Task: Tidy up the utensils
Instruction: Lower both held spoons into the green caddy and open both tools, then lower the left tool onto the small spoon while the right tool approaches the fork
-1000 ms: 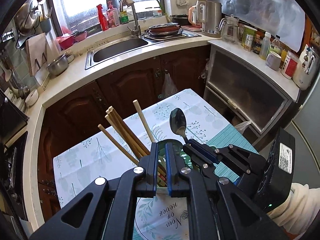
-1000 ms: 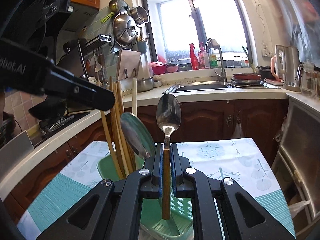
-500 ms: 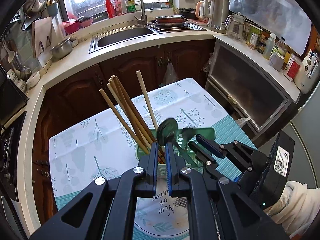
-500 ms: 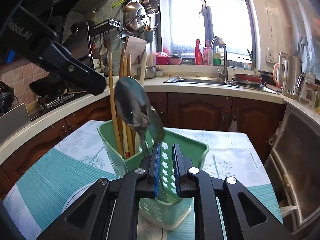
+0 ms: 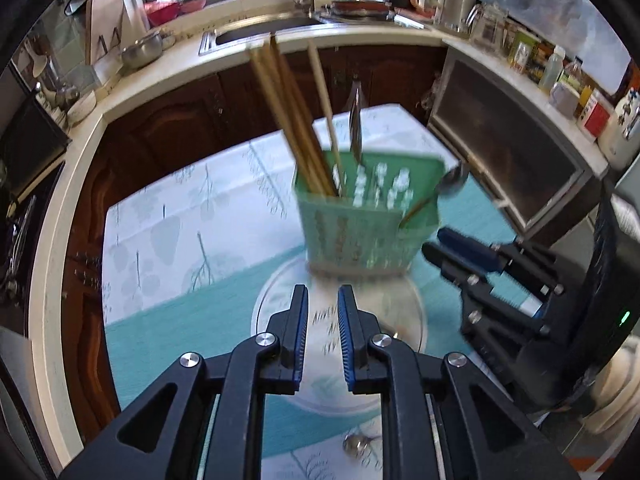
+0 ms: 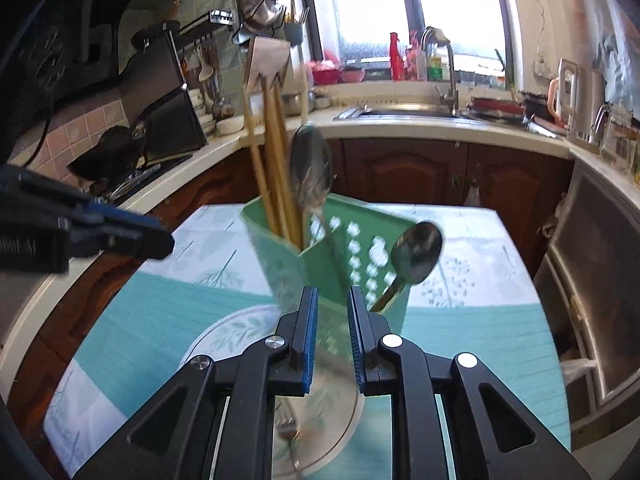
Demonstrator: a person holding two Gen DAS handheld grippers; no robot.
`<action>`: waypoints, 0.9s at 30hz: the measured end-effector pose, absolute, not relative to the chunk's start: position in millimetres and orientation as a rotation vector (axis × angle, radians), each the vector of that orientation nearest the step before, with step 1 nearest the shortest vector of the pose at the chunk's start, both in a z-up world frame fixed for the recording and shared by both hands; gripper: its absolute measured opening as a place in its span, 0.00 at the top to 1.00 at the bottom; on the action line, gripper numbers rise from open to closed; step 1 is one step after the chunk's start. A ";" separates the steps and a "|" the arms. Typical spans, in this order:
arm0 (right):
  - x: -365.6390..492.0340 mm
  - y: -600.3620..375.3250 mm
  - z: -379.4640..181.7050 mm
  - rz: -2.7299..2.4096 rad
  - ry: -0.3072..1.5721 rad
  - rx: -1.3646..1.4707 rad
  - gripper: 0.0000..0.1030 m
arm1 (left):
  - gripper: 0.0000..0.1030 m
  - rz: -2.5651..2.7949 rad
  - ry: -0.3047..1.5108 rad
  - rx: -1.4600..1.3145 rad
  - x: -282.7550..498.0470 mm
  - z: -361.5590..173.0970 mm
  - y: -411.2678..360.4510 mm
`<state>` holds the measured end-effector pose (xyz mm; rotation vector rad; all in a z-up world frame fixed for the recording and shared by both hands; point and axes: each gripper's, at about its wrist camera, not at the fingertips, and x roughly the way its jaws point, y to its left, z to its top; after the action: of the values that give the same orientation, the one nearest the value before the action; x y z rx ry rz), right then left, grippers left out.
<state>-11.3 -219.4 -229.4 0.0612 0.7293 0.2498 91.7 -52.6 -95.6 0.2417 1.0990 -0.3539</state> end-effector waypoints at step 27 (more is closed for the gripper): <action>-108.5 -151.6 -223.7 0.253 1.111 -0.016 0.78 | 0.48 -0.335 1.261 0.098 -20.5 -142.0 21.6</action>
<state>-108.5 -151.6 -223.7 -0.0162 1.1108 0.2535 -20.5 21.6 -142.0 0.0976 1.2612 -0.3350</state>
